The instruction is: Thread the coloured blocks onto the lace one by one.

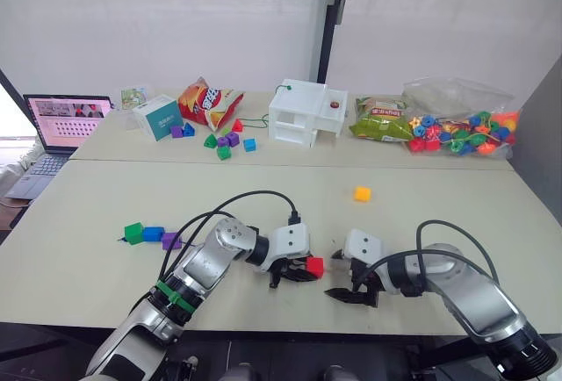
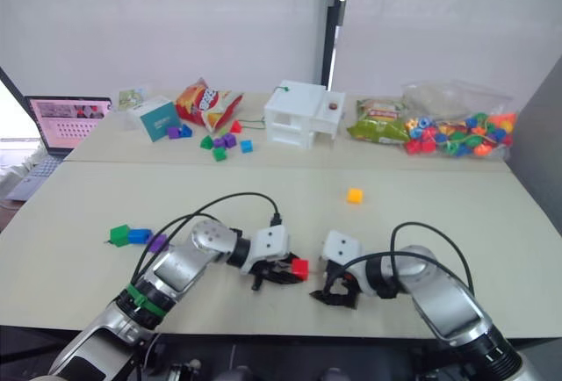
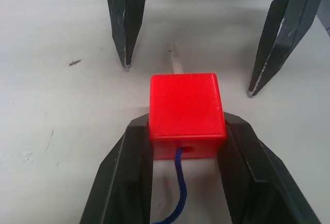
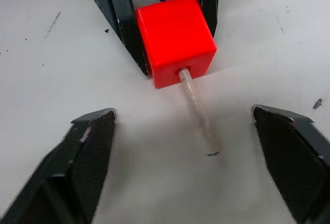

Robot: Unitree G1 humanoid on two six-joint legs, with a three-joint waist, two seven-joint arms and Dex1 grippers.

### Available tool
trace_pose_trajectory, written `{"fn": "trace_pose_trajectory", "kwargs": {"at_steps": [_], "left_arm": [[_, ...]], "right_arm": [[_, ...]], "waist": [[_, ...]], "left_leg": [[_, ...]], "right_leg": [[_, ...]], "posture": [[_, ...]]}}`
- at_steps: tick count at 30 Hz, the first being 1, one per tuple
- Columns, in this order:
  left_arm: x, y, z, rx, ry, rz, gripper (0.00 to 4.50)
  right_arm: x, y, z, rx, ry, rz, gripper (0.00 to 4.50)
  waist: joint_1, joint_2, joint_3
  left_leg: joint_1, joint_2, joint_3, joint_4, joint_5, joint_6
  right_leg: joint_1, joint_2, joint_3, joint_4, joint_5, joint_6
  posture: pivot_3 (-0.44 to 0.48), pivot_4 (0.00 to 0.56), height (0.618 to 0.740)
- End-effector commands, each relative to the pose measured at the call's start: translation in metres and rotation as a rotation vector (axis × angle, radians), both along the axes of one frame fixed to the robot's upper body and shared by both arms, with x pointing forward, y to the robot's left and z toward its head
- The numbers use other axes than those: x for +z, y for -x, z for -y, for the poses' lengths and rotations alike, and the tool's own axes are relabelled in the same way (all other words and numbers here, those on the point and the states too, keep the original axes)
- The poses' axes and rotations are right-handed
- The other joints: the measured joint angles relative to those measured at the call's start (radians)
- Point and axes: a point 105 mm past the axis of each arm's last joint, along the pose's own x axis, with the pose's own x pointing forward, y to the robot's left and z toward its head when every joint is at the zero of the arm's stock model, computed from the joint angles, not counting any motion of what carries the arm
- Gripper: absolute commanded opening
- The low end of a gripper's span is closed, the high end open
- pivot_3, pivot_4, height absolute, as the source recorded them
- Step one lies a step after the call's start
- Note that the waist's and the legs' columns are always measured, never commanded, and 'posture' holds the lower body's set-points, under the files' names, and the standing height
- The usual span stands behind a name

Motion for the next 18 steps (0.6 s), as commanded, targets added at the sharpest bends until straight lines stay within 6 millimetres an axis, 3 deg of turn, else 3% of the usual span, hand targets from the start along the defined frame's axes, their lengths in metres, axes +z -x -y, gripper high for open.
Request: {"fn": "trace_pose_trajectory", "kwargs": {"at_steps": [1, 10, 12, 18], "left_arm": [[0.006, 0.003, 0.003, -0.036, 0.010, 0.023, 1.20], [0.006, 0.003, -0.007, -0.044, -0.012, 0.028, 1.20], [0.008, 0.003, -0.018, -0.030, -0.016, 0.025, 1.20], [0.009, -0.004, -0.090, 0.115, -0.089, 0.009, 1.20]], "right_arm": [[-0.003, -0.002, 0.004, -0.031, 0.009, 0.003, 3.00], [-0.005, -0.003, 0.010, -0.033, 0.037, 0.007, 0.01], [-0.005, -0.003, 0.010, -0.028, 0.038, 0.008, 0.00], [-0.003, -0.002, 0.006, -0.008, 0.032, 0.014, 0.00]], "waist": [[0.000, 0.000, 0.000], [0.001, 0.000, 0.000], [0.001, 0.000, 0.000], [-0.004, 0.000, 0.000]], "left_leg": [[0.000, 0.000, 0.000, 0.000, 0.000, 0.000], [0.000, 0.000, 0.000, 0.000, 0.000, 0.000], [0.000, 0.000, 0.000, 0.000, 0.000, 0.000], [0.001, 0.001, 0.000, -0.001, 0.000, 0.000]], "right_leg": [[0.000, 0.000, 0.000, 0.000, 0.000, 0.000], [0.000, 0.000, 0.000, 0.000, 0.000, 0.000], [0.000, 0.000, 0.000, 0.000, 0.000, 0.000], [-0.001, 0.000, 0.000, 0.000, 0.000, 0.000]], "posture": [[0.000, 0.150, 0.740], [0.000, 0.150, 0.740], [0.000, 0.150, 0.740], [0.000, 0.150, 0.740]]}}
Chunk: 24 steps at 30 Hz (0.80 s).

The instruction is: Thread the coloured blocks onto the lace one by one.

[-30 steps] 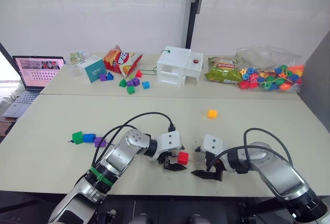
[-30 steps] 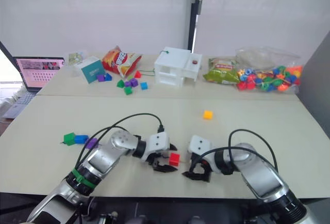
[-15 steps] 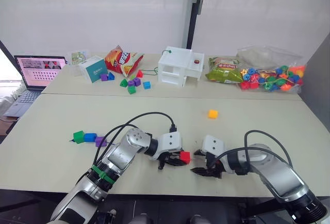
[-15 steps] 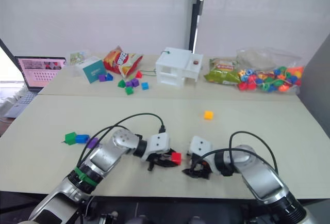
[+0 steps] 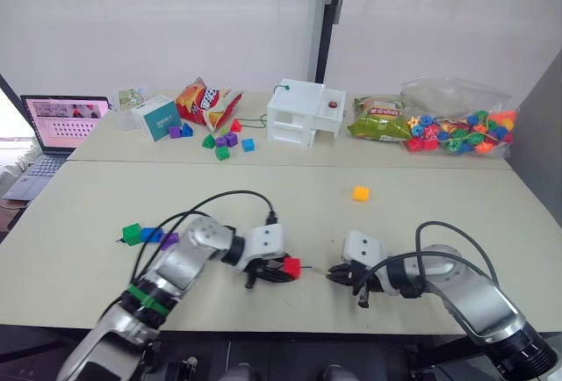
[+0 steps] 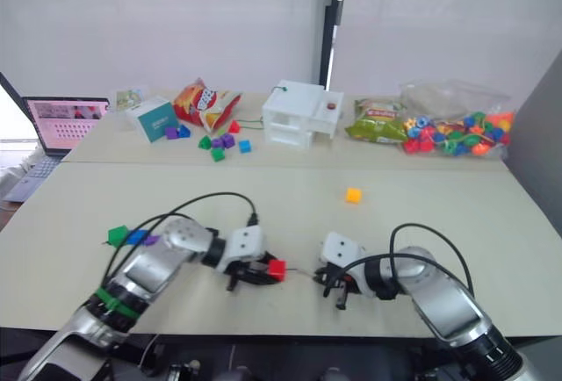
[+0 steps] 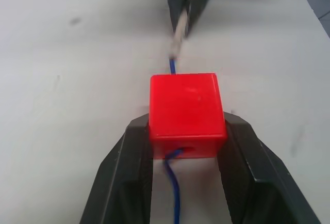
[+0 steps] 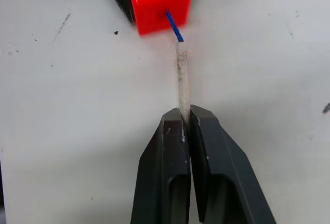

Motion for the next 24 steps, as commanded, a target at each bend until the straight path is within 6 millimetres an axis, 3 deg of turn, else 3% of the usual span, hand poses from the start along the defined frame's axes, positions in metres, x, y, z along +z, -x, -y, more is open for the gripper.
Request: {"fn": "trace_pose_trajectory", "kwargs": {"at_steps": [1, 3, 5, 8, 13, 16, 18, 20, 24], "left_arm": [[0.008, -0.005, -0.035, 0.075, -0.026, 0.013, 1.20], [0.003, -0.010, -0.074, 0.172, -0.102, 0.017, 1.20], [0.002, -0.012, -0.095, 0.223, -0.142, 0.025, 1.20], [0.003, -0.017, -0.156, 0.361, -0.271, 0.056, 1.20], [0.006, -0.014, -0.202, 0.445, -0.373, 0.086, 1.20], [0.009, -0.014, -0.211, 0.457, -0.383, 0.098, 1.20], [0.013, -0.015, -0.202, 0.441, -0.334, 0.100, 1.20], [0.020, -0.013, -0.185, 0.421, -0.242, 0.060, 2.24], [0.045, -0.018, -0.150, 0.366, -0.115, 0.079, 3.58]], "right_arm": [[-0.002, -0.002, 0.007, -0.024, 0.029, 0.004, 0.00], [-0.001, -0.001, 0.004, -0.012, 0.028, 0.005, 0.00], [-0.001, 0.000, 0.004, -0.005, 0.028, 0.004, 0.00], [0.000, 0.001, 0.000, 0.019, 0.031, 0.002, 0.00], [0.002, 0.002, -0.004, 0.038, 0.030, 0.001, 0.00], [0.002, 0.002, -0.005, 0.046, 0.030, -0.001, 0.00], [0.002, 0.002, -0.006, 0.050, 0.032, 0.000, 0.00], [0.003, 0.001, -0.007, 0.052, 0.032, 0.002, 0.00], [0.007, 0.001, -0.009, 0.064, 0.028, 0.002, 0.00]], "waist": [[0.000, 0.000, 0.000], [0.000, 0.000, 0.000], [-0.001, 0.000, 0.000], [-0.008, 0.000, 0.000], [-0.019, 0.000, 0.000], [-0.019, 0.001, 0.000], [-0.020, 0.001, 0.000], [-0.021, 0.001, 0.000], [-0.017, 0.000, 0.000]], "left_leg": [[0.000, 0.000, 0.000, 0.000, 0.000, 0.000], [0.000, 0.000, 0.000, 0.000, 0.000, 0.000], [0.001, 0.000, 0.000, 0.000, 0.000, 0.000], [0.001, 0.001, 0.000, -0.001, 0.000, 0.000], [0.006, 0.000, 0.001, -0.006, 0.000, 0.000], [0.006, 0.000, 0.002, -0.006, 0.000, 0.000], [0.006, 0.000, 0.002, -0.007, 0.000, 0.000], [0.006, 0.001, 0.002, -0.007, 0.000, 0.000], [0.003, 0.000, 0.002, -0.007, 0.000, 0.000]], "right_leg": [[0.000, 0.000, 0.000, 0.000, 0.000, 0.000], [0.000, 0.000, 0.000, 0.000, 0.000, 0.000], [0.000, 0.000, 0.000, 0.000, 0.000, 0.000], [0.000, 0.000, 0.000, 0.000, 0.000, 0.000], [0.001, 0.000, 0.001, 0.001, -0.001, -0.002], [0.001, -0.001, 0.001, 0.001, -0.001, -0.002], [0.001, -0.001, 0.001, 0.001, -0.001, -0.002], [0.001, 0.000, 0.001, 0.001, -0.001, -0.002], [-0.001, -0.001, 0.001, 0.001, -0.001, -0.002]], "posture": [[0.000, 0.150, 0.740], [0.000, 0.150, 0.740], [0.000, 0.150, 0.740], [0.000, 0.150, 0.740], [0.000, 0.150, 0.740], [0.000, 0.150, 0.740], [0.000, 0.150, 0.740], [0.000, 0.150, 0.740], [0.000, 0.150, 0.740]]}}
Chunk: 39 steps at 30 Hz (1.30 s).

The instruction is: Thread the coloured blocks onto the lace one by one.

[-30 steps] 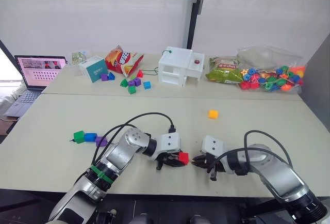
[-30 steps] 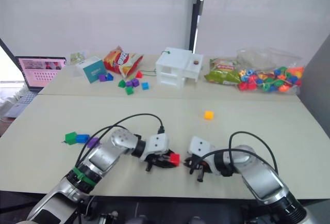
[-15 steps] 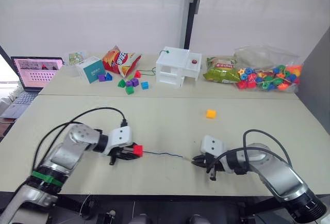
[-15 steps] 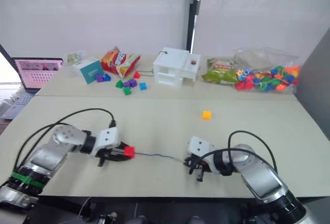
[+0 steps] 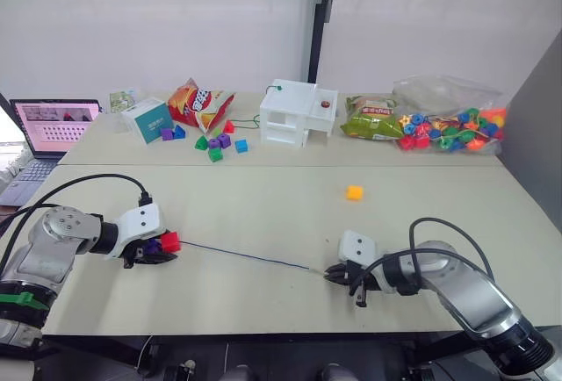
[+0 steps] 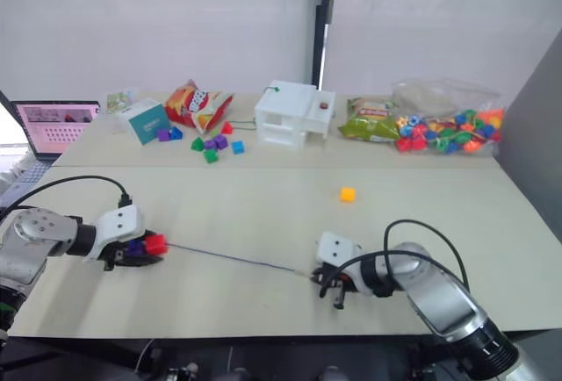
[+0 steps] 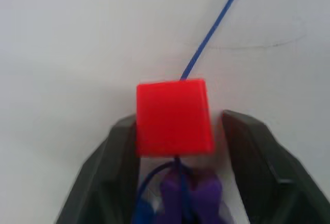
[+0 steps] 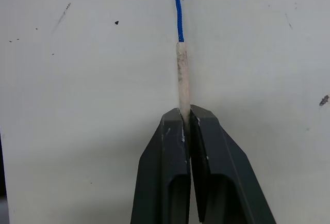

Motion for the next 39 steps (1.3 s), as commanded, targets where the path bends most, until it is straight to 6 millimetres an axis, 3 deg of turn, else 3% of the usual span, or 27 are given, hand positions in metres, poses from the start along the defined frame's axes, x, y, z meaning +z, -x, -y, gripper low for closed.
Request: {"fn": "trace_pose_trajectory", "kwargs": {"at_steps": [1, 4, 6, 9, 14, 17, 22, 34, 39], "left_arm": [[0.029, -0.002, 0.040, -0.088, 0.131, 0.033, 3.84], [0.048, 0.007, 0.084, -0.185, 0.300, -0.002, 3.84], [0.050, 0.020, 0.114, -0.265, 0.368, -0.041, 3.84], [0.034, 0.029, 0.150, -0.351, 0.386, -0.054, 3.84], [0.017, 0.019, 0.199, -0.400, 0.407, 0.000, 3.84], [0.004, 0.015, 0.218, -0.428, 0.398, 0.012, 3.84], [-0.009, 0.020, 0.221, -0.467, 0.370, -0.012, 3.84], [-0.008, 0.021, 0.217, -0.472, 0.375, -0.025, 0.04], [-0.007, 0.019, 0.218, -0.465, 0.378, -0.017, 0.04]], "right_arm": [[0.005, 0.001, -0.004, 0.017, 0.002, 0.006, 0.00], [0.007, 0.001, -0.008, 0.025, 0.003, 0.006, 0.00], [0.006, 0.000, -0.010, 0.028, 0.007, 0.009, 0.00], [0.006, -0.002, -0.013, 0.031, 0.013, 0.013, 0.00], [0.007, -0.003, -0.018, 0.040, 0.015, 0.016, 0.00], [0.006, -0.001, -0.017, 0.038, 0.018, 0.012, 0.00], [0.007, 0.000, -0.017, 0.035, 0.018, 0.010, 0.00], [0.007, -0.001, -0.016, 0.025, 0.021, 0.010, 0.00], [0.007, -0.001, -0.016, 0.028, 0.023, 0.009, 0.00]], "waist": [[0.006, -0.001, 0.000], [0.012, -0.002, 0.001], [0.011, -0.002, 0.001], [0.011, -0.002, 0.001], [0.014, -0.002, 0.001], [0.019, -0.002, 0.001], [0.019, -0.002, 0.001], [0.022, -0.002, 0.001], [0.022, -0.002, 0.001]], "left_leg": [[-0.002, 0.000, 0.000, 0.000, 0.000, 0.000], [-0.008, 0.000, -0.001, 0.004, 0.001, -0.001], [-0.013, 0.000, 0.000, 0.007, 0.001, -0.001], [-0.014, 0.000, 0.000, 0.007, 0.001, -0.001], [-0.014, -0.001, 0.000, 0.008, 0.001, -0.001], [-0.014, -0.001, 0.000, 0.008, 0.001, -0.001], [-0.014, -0.001, 0.001, 0.008, 0.001, -0.001], [-0.014, -0.001, 0.001, 0.009, 0.001, -0.001], [-0.013, -0.001, 0.001, 0.009, 0.001, -0.001]], "right_leg": [[-0.001, 0.000, -0.001, 0.000, 0.000, 0.000], [-0.006, 0.000, -0.001, 0.002, 0.000, 0.001], [-0.011, 0.000, -0.001, 0.005, 0.001, 0.001], [-0.012, 0.000, 0.001, 0.005, 0.001, 0.001], [-0.012, 0.001, 0.001, 0.005, 0.001, 0.001], [-0.012, 0.001, 0.001, 0.005, 0.001, 0.001], [-0.012, 0.001, 0.001, 0.005, 0.001, 0.001], [-0.012, 0.001, 0.001, 0.005, 0.001, 0.001], [-0.011, 0.001, 0.001, 0.005, 0.001, 0.001]], "posture": [[0.000, 0.150, 0.740], [0.000, 0.150, 0.740], [0.000, 0.150, 0.740], [0.000, 0.150, 0.740], [0.000, 0.150, 0.740], [0.000, 0.150, 0.740], [0.000, 0.150, 0.740], [0.000, 0.150, 0.740], [0.000, 0.150, 0.740]]}}
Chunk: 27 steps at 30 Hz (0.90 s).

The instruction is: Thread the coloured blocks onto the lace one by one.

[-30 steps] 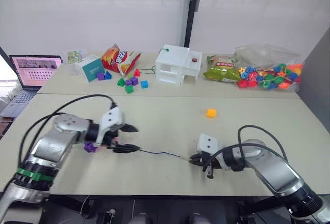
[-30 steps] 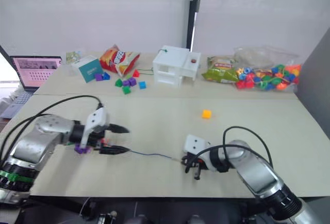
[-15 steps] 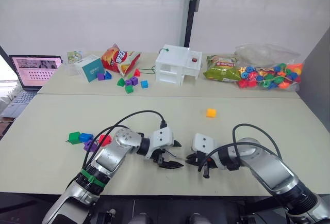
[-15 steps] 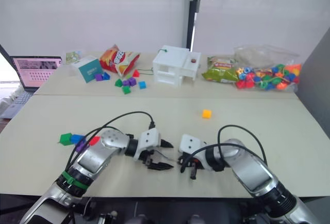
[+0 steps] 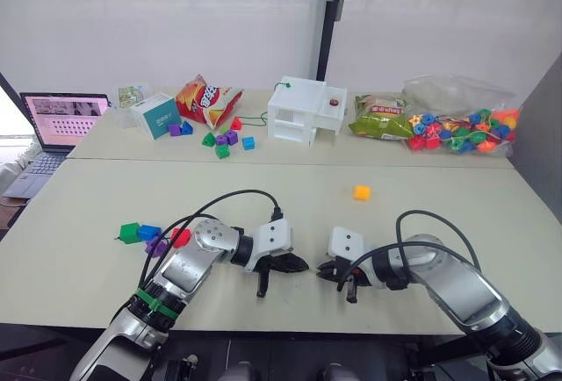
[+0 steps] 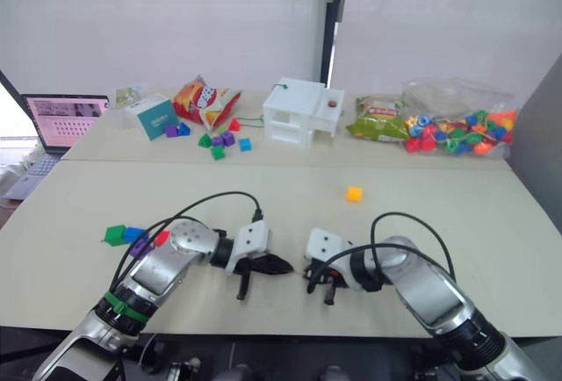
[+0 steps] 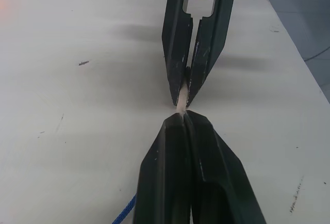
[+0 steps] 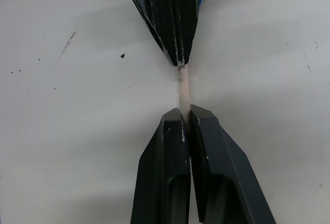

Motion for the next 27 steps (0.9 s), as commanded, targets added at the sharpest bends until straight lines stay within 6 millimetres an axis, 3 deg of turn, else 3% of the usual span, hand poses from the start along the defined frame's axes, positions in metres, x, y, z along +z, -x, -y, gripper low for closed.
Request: {"fn": "trace_pose_trajectory", "kwargs": {"at_steps": [1, 9, 12, 15, 20, 25, 27], "left_arm": [[0.009, -0.001, 0.001, -0.004, 0.018, 0.029, 0.04], [0.017, -0.007, -0.002, 0.023, 0.040, 0.049, 0.04], [0.028, -0.002, -0.001, 0.001, 0.095, -0.005, 0.85], [0.010, -0.005, -0.003, -0.002, -0.035, 0.073, 1.82], [-0.004, -0.003, -0.003, -0.017, -0.061, 0.060, 1.82], [0.001, -0.003, 0.002, -0.018, -0.018, 0.052, 1.82], [0.002, -0.003, 0.003, -0.024, -0.014, 0.055, 1.29]], "right_arm": [[0.002, 0.003, -0.002, 0.015, 0.007, 0.012, 0.00], [0.001, 0.004, -0.001, 0.018, 0.007, 0.009, 0.00], [0.001, 0.004, -0.001, 0.018, 0.009, 0.009, 0.00], [0.000, 0.004, -0.001, 0.015, 0.010, 0.008, 0.00], [0.001, 0.004, -0.001, 0.009, 0.008, 0.009, 0.00], [0.001, 0.005, 0.000, 0.005, 0.012, 0.005, 0.00], [0.001, 0.006, 0.000, 0.004, 0.011, 0.004, 0.00]], "waist": [[0.000, 0.000, 0.000], [0.000, 0.000, 0.000], [0.000, 0.000, 0.000], [0.000, 0.000, 0.000], [0.000, 0.000, 0.000], [0.002, 0.000, 0.000], [0.002, 0.000, 0.000]], "left_leg": [[0.000, 0.000, 0.000, 0.000, 0.000, 0.000], [0.000, 0.000, 0.000, 0.000, 0.000, 0.000], [0.000, 0.000, 0.000, 0.000, 0.000, 0.000], [0.000, 0.000, 0.000, 0.000, 0.000, 0.000], [0.000, 0.000, 0.000, 0.000, 0.000, 0.000], [0.000, 0.000, 0.000, 0.000, 0.000, 0.000], [0.000, 0.000, 0.000, 0.000, 0.000, 0.000]], "right_leg": [[0.000, 0.000, 0.000, 0.000, 0.000, 0.000], [0.000, 0.000, 0.000, 0.000, 0.000, 0.000], [0.000, 0.000, 0.000, 0.000, 0.000, 0.000], [0.000, 0.000, 0.000, 0.000, 0.000, 0.000], [0.000, 0.000, 0.000, 0.000, 0.000, 0.000], [0.000, 0.000, 0.000, 0.000, 0.000, 0.000], [0.000, 0.000, 0.000, 0.000, 0.000, 0.000]], "posture": [[0.000, 0.150, 0.740], [0.000, 0.150, 0.740], [0.000, 0.150, 0.740], [0.000, 0.150, 0.740], [0.000, 0.150, 0.740], [0.000, 0.150, 0.740], [0.000, 0.150, 0.740]]}}
